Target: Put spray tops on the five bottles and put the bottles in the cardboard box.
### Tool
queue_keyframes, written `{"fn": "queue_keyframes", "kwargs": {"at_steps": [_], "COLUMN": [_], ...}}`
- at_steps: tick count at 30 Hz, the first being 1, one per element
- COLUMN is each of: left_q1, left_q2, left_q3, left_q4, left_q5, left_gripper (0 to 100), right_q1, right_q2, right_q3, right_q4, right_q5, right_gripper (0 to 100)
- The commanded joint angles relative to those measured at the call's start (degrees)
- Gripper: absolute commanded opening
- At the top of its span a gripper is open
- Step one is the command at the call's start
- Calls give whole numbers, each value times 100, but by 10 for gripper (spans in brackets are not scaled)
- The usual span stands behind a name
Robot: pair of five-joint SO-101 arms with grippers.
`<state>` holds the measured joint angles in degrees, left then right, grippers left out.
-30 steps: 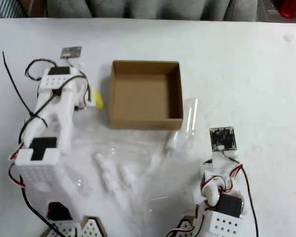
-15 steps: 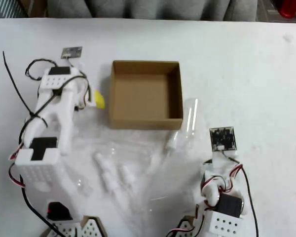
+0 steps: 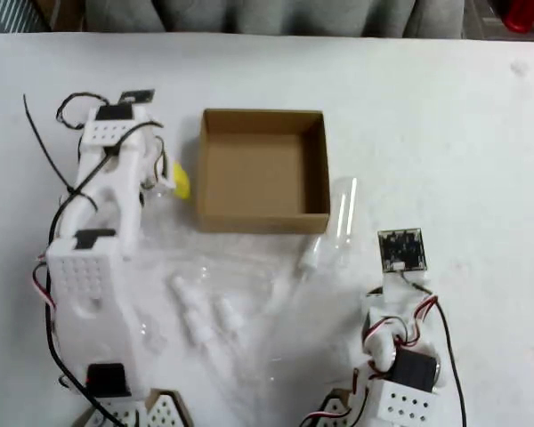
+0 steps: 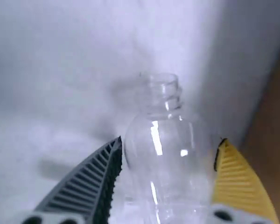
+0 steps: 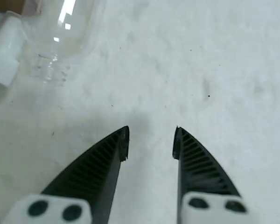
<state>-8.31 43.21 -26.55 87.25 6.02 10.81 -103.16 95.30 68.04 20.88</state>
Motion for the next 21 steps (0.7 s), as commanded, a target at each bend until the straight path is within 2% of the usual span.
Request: {"fn": "queue_keyframes", "kwargs": {"at_steps": [1,3,6,8,12,16,21], "left_q1": [-31,22,171,277,382,321,207], "left_q2": [110,198,198,198,154,-48,-462], "left_q3": [-765,-967,-1116,-1152,-1363,-1697,-2286], "left_q4": [343,404,422,545,651,826,1415], "left_q5": [-26,-26,-35,-35,-35,-35,-35], "left_gripper": [301,225,58,102,16,19,20], "right_q1": [-57,-57,-57,-57,-57,-57,-57], "right_q2": [-4,-4,-4,-4,-4,-4,-4], "right_q3": [-149,-149,-149,-149,-149,-149,-149], "right_q4": [-92,-92,-92,-92,-92,-92,-101], "right_q5": [70,70,70,70,70,70,70], "right_gripper": [137,137,137,137,137,137,137]}}
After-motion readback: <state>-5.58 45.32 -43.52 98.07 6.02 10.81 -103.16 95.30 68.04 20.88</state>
